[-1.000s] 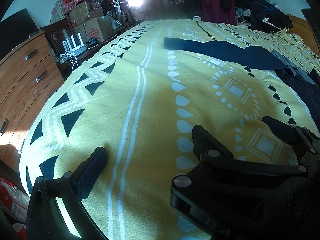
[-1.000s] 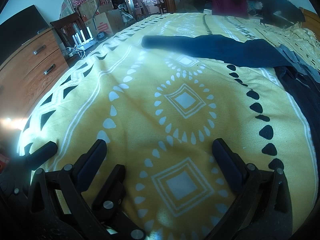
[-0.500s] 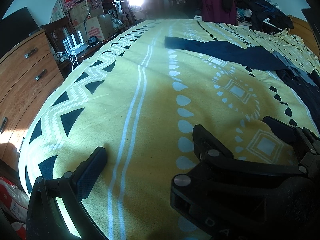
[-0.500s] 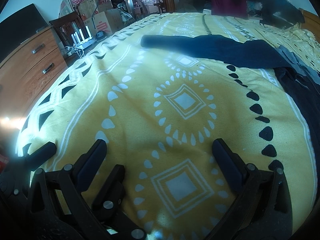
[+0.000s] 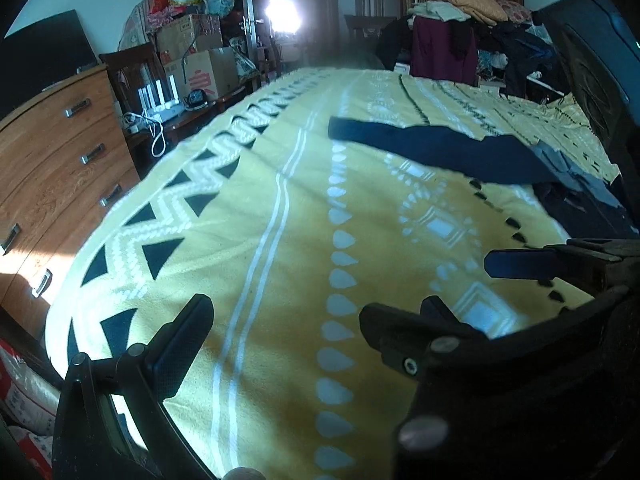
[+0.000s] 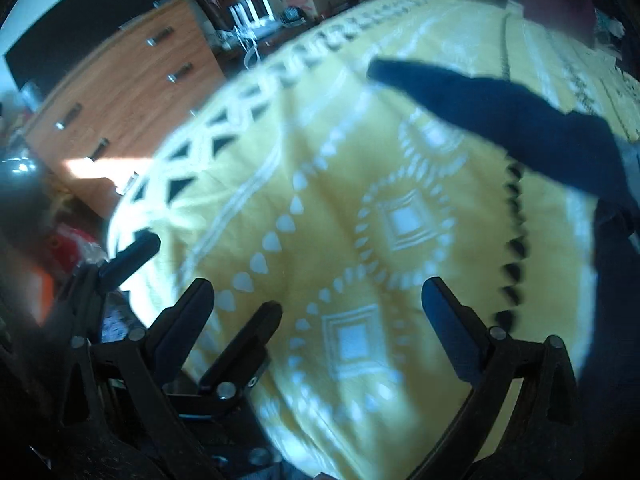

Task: Fold small clothes
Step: 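Lift both tools and move them over the jacket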

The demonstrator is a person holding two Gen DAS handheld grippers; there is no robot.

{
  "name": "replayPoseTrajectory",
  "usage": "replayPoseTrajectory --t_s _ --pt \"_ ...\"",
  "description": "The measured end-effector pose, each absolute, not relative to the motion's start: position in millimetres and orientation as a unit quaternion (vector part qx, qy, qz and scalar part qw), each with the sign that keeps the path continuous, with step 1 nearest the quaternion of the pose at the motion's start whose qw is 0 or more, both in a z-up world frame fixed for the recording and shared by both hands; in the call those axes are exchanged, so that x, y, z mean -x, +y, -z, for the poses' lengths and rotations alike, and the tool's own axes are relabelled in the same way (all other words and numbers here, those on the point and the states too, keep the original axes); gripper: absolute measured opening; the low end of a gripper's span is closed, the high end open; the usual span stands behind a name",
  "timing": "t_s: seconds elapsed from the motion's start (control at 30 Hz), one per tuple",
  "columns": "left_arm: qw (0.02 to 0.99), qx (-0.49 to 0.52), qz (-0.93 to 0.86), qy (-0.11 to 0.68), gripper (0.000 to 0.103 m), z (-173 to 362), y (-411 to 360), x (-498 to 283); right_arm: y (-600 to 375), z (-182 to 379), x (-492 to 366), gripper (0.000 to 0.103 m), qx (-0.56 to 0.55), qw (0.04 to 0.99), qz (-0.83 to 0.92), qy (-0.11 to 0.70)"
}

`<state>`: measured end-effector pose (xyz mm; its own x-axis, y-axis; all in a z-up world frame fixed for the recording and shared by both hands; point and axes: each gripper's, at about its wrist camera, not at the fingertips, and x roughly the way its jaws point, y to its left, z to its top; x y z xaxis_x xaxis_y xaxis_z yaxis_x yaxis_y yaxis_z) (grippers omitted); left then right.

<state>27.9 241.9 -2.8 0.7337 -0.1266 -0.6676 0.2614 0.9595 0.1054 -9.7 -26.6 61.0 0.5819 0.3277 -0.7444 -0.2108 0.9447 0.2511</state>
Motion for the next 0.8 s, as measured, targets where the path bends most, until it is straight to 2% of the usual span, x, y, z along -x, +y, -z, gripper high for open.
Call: replayPoseTrajectory --t_s 0.13,0.23,0.33,0.5,0.8 --pt "0.946 -0.038 0.118 0.299 0.103 -54 224 7 -77 -125 40 0.103 -0.033 0.916 -0.155 0.369" --pt "0.968 -0.009 0.123 0.22 0.103 -101 207 35 -113 -161 49 0.103 0.001 0.936 -0.118 0.332" --pt "0.972 0.0 0.169 0.162 0.103 -145 173 58 -161 -189 65 0.103 -0.016 0.944 -0.094 0.315" --pt "0.966 0.015 0.236 0.106 0.103 -218 108 90 -234 -229 111 0.103 0.033 0.966 0.002 0.256" --pt "0.942 0.079 0.325 0.006 0.103 -355 14 149 -349 -300 189 0.103 0.034 0.982 0.09 0.164"
